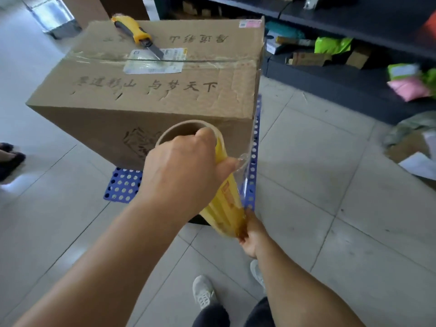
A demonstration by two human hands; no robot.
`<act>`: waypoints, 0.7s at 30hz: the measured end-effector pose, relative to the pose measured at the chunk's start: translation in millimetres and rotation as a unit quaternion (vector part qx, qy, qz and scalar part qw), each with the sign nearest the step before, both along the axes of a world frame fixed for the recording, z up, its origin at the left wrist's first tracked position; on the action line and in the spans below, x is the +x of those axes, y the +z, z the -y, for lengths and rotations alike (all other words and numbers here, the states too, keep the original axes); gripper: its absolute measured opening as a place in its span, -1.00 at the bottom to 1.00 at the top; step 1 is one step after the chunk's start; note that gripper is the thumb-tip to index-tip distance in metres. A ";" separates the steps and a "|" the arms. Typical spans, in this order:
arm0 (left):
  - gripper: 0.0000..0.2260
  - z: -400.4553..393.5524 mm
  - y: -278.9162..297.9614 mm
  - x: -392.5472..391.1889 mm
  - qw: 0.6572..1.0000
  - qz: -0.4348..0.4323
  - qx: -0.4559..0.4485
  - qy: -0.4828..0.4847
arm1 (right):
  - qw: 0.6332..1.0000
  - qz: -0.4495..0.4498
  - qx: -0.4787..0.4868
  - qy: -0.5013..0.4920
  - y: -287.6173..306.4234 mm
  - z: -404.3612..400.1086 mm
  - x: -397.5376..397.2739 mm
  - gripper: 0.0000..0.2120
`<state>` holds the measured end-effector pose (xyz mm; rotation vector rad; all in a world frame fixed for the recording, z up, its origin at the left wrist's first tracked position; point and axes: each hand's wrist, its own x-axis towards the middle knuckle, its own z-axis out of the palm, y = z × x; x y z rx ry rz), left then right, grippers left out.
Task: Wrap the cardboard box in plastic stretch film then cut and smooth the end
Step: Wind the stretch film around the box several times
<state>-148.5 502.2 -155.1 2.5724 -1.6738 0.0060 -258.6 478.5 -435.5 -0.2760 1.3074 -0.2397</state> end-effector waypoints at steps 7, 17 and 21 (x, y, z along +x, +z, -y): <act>-0.73 -14.4 5.0 43.2 0.996 -0.004 0.009 -0.093 | 0.995 0.051 0.014 -0.087 10.0 -31.3 22.2 -0.63; -0.66 -22.0 7.8 58.1 0.996 0.033 -0.017 -0.079 | 0.998 0.014 0.006 -0.058 5.7 -55.0 22.0 -0.57; -0.71 -33.9 8.0 70.3 0.995 0.017 -0.001 -0.101 | 0.998 0.017 -0.003 -0.055 6.9 -71.8 30.9 -0.65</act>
